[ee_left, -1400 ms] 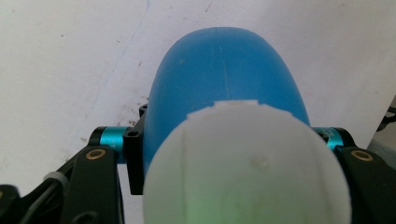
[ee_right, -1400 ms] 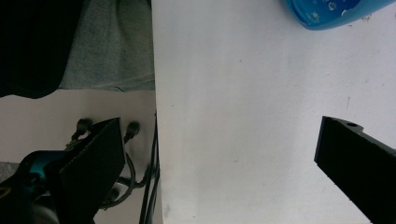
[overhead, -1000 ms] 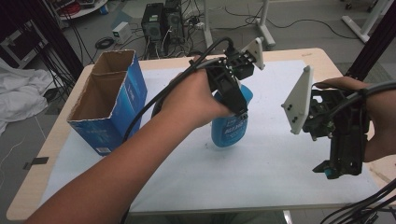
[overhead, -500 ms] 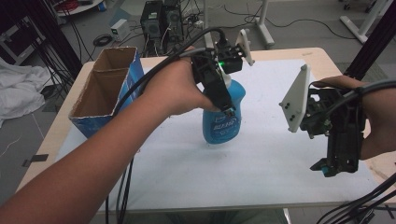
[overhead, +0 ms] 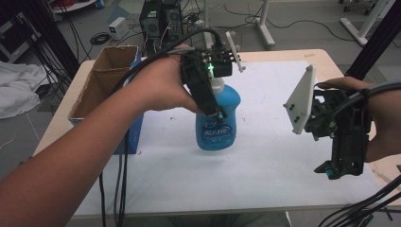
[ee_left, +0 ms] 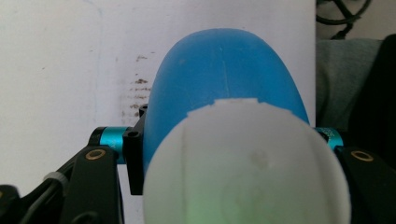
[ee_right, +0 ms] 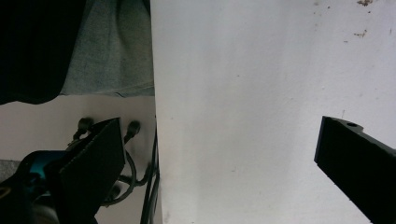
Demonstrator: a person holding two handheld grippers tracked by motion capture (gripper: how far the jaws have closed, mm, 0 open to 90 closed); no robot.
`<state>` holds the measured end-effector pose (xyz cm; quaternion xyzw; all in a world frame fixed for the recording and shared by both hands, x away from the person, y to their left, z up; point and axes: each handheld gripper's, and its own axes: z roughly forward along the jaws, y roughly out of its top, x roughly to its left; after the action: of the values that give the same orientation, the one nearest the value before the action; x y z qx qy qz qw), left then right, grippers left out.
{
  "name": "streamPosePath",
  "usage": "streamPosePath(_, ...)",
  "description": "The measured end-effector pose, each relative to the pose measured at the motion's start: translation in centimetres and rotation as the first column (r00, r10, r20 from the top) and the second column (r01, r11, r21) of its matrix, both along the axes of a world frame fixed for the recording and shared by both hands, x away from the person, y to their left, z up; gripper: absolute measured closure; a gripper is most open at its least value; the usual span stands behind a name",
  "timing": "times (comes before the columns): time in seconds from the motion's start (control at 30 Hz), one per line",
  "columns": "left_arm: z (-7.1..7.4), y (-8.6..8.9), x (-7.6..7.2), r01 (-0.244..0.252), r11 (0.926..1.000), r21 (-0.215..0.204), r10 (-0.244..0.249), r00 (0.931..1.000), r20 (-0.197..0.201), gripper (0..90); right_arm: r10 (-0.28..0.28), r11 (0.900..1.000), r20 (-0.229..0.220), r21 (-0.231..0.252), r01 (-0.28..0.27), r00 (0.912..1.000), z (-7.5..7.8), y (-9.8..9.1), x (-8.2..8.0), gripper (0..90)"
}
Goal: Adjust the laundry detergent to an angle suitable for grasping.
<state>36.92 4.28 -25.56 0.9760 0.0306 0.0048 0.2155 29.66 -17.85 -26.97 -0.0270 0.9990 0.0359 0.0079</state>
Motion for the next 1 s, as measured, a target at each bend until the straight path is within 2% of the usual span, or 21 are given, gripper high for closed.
streamPosePath(0.1, -0.2, 0.1, -0.2, 0.058, 0.9983, -0.005, -0.058, 0.9983, -0.004, 38.4, 0.004, 1.0000, 0.001, -0.001, -0.004, 1.0000, 0.0, 0.1, 0.0, 1.1)
streamPosePath(0.17, -0.4, 0.1, -0.3, 0.102, 0.9948, 0.001, -0.102, 0.9948, -0.001, 38.4, 0.008, 1.0000, 0.000, 0.002, -0.008, 1.0000, 0.0, 0.1, 0.1, 1.1)
streamPosePath(0.2, -0.6, 0.1, -0.5, 0.132, 0.9912, 0.004, -0.132, 0.9912, 0.000, 38.4, 0.004, 1.0000, 0.001, 0.000, -0.004, 1.0000, 0.0, 0.1, 0.1, 1.1)
streamPosePath(0.33, -1.1, 0.1, -0.6, 0.196, 0.9806, 0.006, -0.196, 0.9806, -0.013, 38.4, 0.000, 1.0000, 0.003, 0.000, 0.000, 1.0000, 0.0, 0.1, 0.0, 1.1)
streamPosePath(0.4, -1.3, 0.1, -0.6, 0.209, 0.9779, 0.005, -0.209, 0.9777, -0.019, 38.4, 0.001, 1.0000, 0.002, 0.001, -0.001, 1.0000, 0.0, 0.0, 0.0, 1.1)
streamPosePath(0.47, -1.5, 0.3, -0.7, 0.238, 0.9713, -0.004, -0.238, 0.9713, -0.005, 38.4, 0.003, 1.0000, 0.003, 0.003, -0.003, 1.0000, 0.0, 0.0, -0.1, 1.1)
streamPosePath(0.57, -1.8, 0.5, -0.7, 0.261, 0.9653, 0.004, -0.261, 0.9652, 0.012, 38.4, 0.000, 1.0000, 0.002, 0.001, 0.000, 1.0000, 0.0, -0.1, -0.1, 1.1)
streamPosePath(0.73, -2.4, 0.9, -0.8, 0.312, 0.9499, 0.012, -0.313, 0.9496, 0.023, 38.4, 0.001, 1.0000, 0.006, 0.004, -0.001, 1.0000, 0.0, -0.1, -0.2, 1.1)
streamPosePath(0.8, -2.7, 1.3, -0.8, 0.334, 0.9424, 0.002, -0.334, 0.9419, 0.032, 38.4, -0.001, 1.0000, 0.006, 0.003, 0.001, 1.0000, 0.1, -0.1, -0.3, 1.1)
streamPosePath(0.87, -3.0, 1.6, -0.7, 0.344, 0.9391, -0.003, -0.343, 0.9384, 0.039, 38.4, 0.000, 1.0000, 0.008, 0.005, 0.000, 1.0000, 0.1, -0.1, -0.3, 1.1)
streamPosePath(0.93, -3.3, 1.9, -0.7, 0.360, 0.9329, -0.012, -0.359, 0.9321, 0.048, 38.4, 0.001, 1.0000, 0.008, 0.007, -0.001, 1.0000, 0.0, -0.1, -0.4, 1.1)
streamPosePath(1.0, -3.5, 2.2, -0.6, 0.369, 0.9294, -0.018, -0.368, 0.9291, 0.042, 38.4, 0.002, 1.0000, 0.008, 0.006, -0.002, 1.0000, 0.0, -0.2, -0.4, 1.1)
